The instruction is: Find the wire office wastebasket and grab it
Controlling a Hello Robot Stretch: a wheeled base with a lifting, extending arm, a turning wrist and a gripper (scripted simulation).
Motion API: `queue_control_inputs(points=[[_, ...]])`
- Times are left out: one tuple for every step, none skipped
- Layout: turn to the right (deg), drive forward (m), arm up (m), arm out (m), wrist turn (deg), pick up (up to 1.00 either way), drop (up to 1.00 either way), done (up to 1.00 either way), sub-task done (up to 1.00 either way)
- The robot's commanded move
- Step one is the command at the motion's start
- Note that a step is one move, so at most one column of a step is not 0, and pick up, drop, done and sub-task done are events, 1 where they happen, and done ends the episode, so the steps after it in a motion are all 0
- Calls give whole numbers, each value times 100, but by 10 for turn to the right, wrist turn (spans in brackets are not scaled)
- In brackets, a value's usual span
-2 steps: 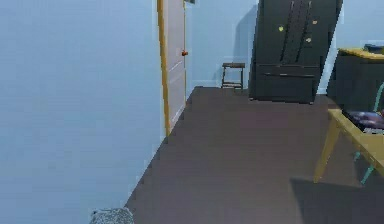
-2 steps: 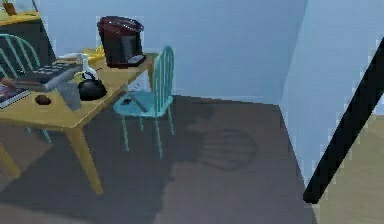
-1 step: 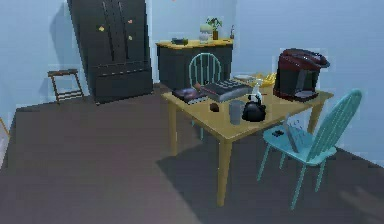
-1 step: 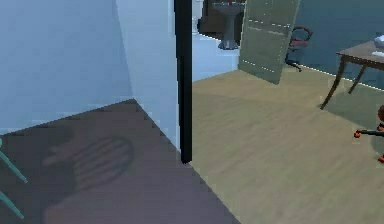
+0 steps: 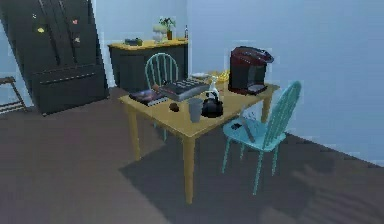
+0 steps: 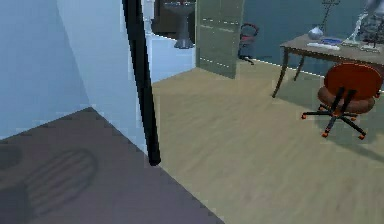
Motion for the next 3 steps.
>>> queue_control_inputs(points=[[0,40,0,0,0,0,0,0,0],[450,0,0,0,0,0,0,0,0],[450,0,0,0,0,0,0,0,0]])
